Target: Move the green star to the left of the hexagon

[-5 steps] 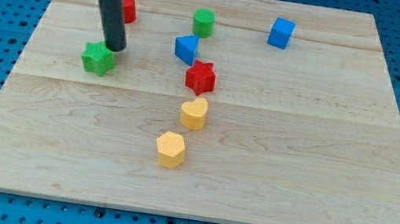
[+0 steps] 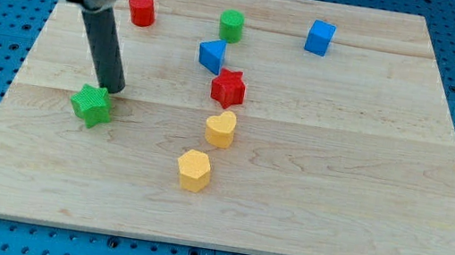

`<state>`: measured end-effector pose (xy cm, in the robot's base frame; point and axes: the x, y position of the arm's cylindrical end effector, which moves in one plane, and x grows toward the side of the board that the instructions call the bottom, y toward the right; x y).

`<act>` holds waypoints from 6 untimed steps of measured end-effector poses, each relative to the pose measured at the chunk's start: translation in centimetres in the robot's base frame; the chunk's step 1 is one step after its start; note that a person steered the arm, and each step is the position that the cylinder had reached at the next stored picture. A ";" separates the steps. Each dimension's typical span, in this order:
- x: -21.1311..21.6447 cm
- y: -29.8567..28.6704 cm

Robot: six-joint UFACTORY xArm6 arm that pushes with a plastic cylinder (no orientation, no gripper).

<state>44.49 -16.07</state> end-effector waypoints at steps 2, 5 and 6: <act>1.4 -4.7; 8.2 -1.8; 3.9 -4.5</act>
